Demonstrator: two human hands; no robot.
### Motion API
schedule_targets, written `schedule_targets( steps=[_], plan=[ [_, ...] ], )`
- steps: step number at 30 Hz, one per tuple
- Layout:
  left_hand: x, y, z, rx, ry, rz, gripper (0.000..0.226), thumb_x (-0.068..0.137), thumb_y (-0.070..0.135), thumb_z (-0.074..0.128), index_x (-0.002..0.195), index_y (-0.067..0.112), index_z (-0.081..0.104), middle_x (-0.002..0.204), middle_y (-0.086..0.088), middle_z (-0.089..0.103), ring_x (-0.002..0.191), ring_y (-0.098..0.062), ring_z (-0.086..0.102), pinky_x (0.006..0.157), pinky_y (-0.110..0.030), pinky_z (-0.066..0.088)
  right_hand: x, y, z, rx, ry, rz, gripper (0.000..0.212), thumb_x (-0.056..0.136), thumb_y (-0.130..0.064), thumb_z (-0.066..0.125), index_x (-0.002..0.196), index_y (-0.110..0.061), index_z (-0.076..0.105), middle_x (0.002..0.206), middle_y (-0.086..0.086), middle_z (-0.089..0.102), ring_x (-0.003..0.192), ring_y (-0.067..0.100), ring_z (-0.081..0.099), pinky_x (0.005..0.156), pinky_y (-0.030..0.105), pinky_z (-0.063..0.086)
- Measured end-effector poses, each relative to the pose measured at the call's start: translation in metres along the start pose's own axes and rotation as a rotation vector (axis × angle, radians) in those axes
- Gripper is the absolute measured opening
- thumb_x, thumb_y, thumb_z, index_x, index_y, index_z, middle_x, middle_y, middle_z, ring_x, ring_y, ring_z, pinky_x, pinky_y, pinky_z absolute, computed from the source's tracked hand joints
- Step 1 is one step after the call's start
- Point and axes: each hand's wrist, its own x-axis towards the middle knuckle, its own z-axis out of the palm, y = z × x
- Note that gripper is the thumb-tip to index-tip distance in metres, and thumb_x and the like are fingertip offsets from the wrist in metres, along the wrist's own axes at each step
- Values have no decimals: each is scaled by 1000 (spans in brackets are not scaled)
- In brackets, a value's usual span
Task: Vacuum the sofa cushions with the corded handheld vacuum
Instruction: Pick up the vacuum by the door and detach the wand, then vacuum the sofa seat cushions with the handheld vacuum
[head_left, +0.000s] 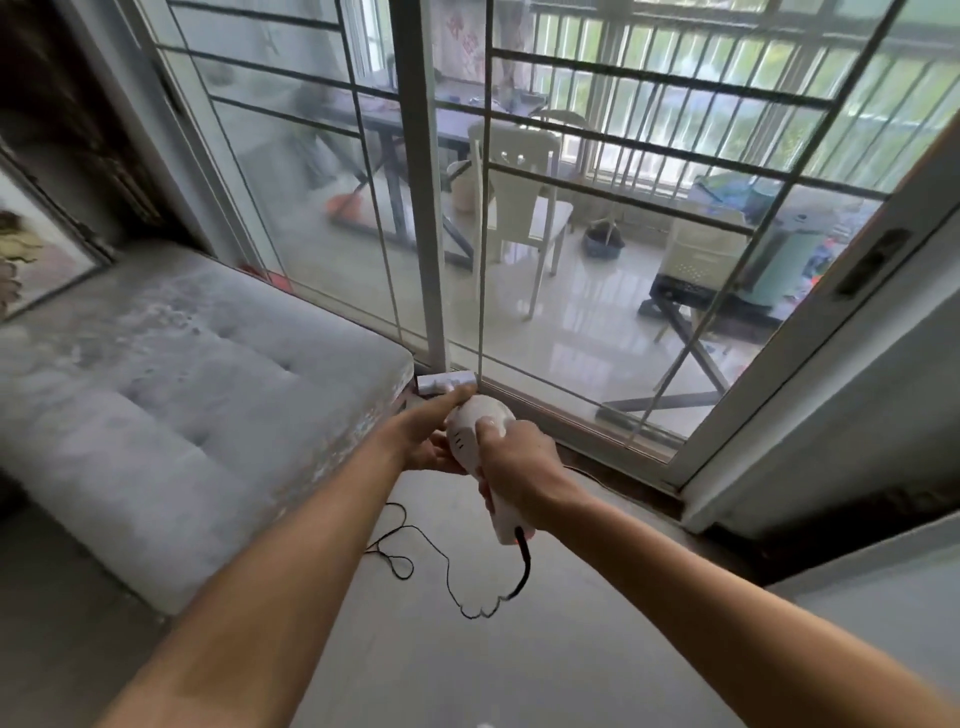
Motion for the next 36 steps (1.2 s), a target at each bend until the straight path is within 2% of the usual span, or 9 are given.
schedule_targets(
  steps=[6, 10, 12, 16, 19, 23, 26, 30, 36],
  plan=[
    [-40, -13, -17, -15, -89, 114, 76, 80, 54, 73, 134, 3, 55, 121, -23, 61, 98, -36, 67, 70, -43, 59, -50, -4, 18, -39, 55, -151, 43, 104, -40, 42, 119, -1, 53, 76, 10, 61, 51, 13, 57, 36, 19, 44],
    [-82, -31, -53, -47, -38, 204, 85, 76, 60, 72, 139, 7, 51, 127, -26, 57, 106, -39, 64, 77, -46, 57, -83, -11, 52, -35, 20, -226, 46, 104, -41, 41, 118, 1, 53, 76, 9, 60, 50, 12, 57, 38, 19, 45],
    [-115, -45, -72, -128, -20, 250, 75, 85, 58, 65, 138, 5, 52, 127, -28, 59, 105, -37, 65, 74, -43, 58, -101, -18, 76, -57, -11, -266, 46, 105, -40, 40, 118, 2, 54, 77, 9, 60, 49, 12, 58, 38, 21, 47],
    [-172, -75, -114, -199, 123, 330, 60, 94, 46, 57, 127, -5, 56, 97, -20, 62, 82, -30, 65, 54, -33, 58, -127, -28, 124, -86, -65, -321, 49, 104, -42, 41, 114, 4, 56, 83, 14, 65, 50, 14, 61, 39, 22, 50],
    [-212, -100, -145, -250, 224, 377, 56, 95, 43, 58, 123, -5, 57, 99, -17, 57, 82, -29, 61, 51, -32, 58, -147, -32, 162, -143, -94, -364, 53, 103, -45, 40, 105, 4, 60, 86, 19, 68, 57, 23, 67, 46, 35, 59],
    [-251, -136, -186, -301, 330, 400, 53, 97, 46, 54, 125, 1, 57, 110, -19, 57, 90, -30, 61, 61, -37, 63, -176, -34, 208, -178, -203, -382, 50, 104, -41, 40, 107, 5, 59, 79, 15, 66, 50, 16, 61, 38, 22, 46],
    [-267, -159, -208, -364, 383, 384, 58, 97, 49, 54, 129, 0, 56, 104, -17, 59, 87, -28, 62, 59, -34, 63, -191, -33, 232, -227, -244, -394, 52, 105, -41, 39, 109, 6, 61, 78, 13, 66, 49, 14, 60, 35, 17, 41],
    [-273, -181, -226, -409, 444, 373, 62, 95, 51, 55, 130, 0, 56, 104, -18, 61, 87, -30, 63, 57, -35, 62, -196, -30, 253, -230, -320, -371, 51, 104, -42, 40, 110, 5, 58, 84, 19, 68, 51, 18, 62, 41, 22, 48],
    [-251, -192, -224, -494, 501, 341, 67, 91, 59, 57, 122, 0, 61, 96, -16, 61, 79, -28, 63, 49, -29, 56, -175, -29, 254, -289, -377, -335, 48, 103, -38, 39, 110, 6, 57, 90, 25, 69, 45, 19, 59, 37, 21, 44]
  ],
)
